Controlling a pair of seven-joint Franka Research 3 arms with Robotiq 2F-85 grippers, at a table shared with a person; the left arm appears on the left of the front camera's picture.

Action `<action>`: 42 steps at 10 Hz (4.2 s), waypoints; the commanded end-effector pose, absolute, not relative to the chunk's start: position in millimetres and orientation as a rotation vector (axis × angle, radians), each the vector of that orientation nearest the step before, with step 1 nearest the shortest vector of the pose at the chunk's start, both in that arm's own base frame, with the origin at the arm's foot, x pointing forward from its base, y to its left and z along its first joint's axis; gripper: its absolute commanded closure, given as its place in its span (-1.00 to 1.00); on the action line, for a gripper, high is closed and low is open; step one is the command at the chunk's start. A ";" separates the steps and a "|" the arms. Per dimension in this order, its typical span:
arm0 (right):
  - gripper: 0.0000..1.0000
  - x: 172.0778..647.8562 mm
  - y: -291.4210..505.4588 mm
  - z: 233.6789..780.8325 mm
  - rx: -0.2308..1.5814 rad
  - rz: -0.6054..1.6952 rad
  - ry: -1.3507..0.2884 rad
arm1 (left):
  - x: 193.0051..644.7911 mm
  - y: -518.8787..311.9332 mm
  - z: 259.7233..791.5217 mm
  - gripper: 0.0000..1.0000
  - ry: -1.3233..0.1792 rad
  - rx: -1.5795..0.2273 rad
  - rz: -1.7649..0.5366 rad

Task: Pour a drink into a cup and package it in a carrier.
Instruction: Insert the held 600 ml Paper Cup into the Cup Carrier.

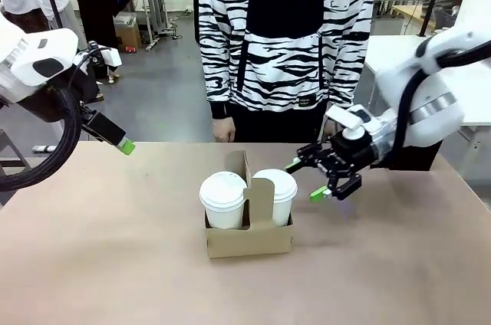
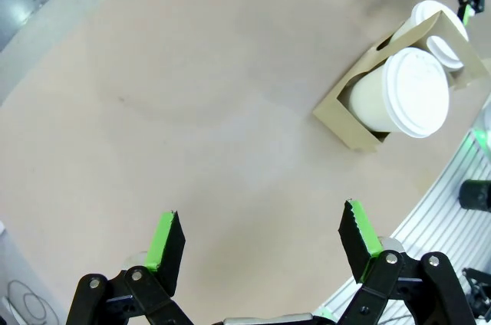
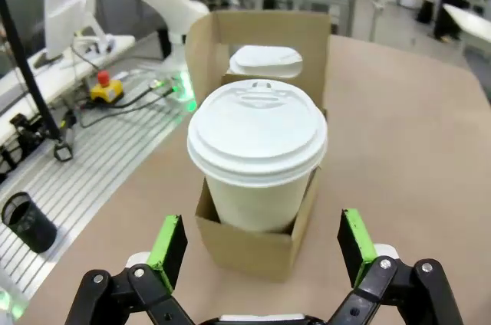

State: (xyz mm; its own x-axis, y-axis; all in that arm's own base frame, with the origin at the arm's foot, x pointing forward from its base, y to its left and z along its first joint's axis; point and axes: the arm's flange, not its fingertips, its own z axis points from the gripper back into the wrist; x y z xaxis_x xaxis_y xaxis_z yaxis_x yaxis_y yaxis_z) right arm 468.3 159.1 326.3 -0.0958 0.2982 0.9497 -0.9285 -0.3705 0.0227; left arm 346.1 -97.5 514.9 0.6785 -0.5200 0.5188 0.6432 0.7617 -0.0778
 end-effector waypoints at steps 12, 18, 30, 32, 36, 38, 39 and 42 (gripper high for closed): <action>-1.00 379.0 -8.3 442.1 0.468 0.676 -0.816 | 346.2 -96.1 515.1 -1.00 -0.501 -0.283 -0.669; -1.00 379.0 -8.3 442.1 0.468 0.676 -0.816 | 346.2 -96.1 515.1 -1.00 -0.501 -0.283 -0.669; -1.00 379.0 -8.3 442.1 0.468 0.676 -0.816 | 346.2 -96.1 515.1 -1.00 -0.501 -0.283 -0.669; -1.00 379.0 -8.3 442.1 0.468 0.676 -0.816 | 346.2 -96.1 515.1 -1.00 -0.501 -0.283 -0.669; -1.00 379.0 -8.3 442.1 0.468 0.676 -0.816 | 346.2 -96.1 515.1 -1.00 -0.501 -0.283 -0.669; -1.00 379.0 -8.3 442.1 0.468 0.676 -0.816 | 346.2 -96.1 515.1 -1.00 -0.501 -0.283 -0.669; -1.00 379.0 -8.3 442.1 0.468 0.676 -0.816 | 346.2 -96.1 515.1 -1.00 -0.501 -0.283 -0.669; -1.00 379.0 -8.3 442.1 0.468 0.676 -0.816 | 346.2 -96.1 515.1 -1.00 -0.501 -0.283 -0.669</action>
State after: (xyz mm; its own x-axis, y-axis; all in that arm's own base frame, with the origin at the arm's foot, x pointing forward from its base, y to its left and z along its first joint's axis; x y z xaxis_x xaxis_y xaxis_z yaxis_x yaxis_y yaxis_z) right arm 377.9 -6.6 446.8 0.5186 0.3545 0.7781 -0.6970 0.7023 0.1445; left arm 345.4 -98.0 515.4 0.6773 -0.5212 0.5192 0.6438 0.7615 -0.0754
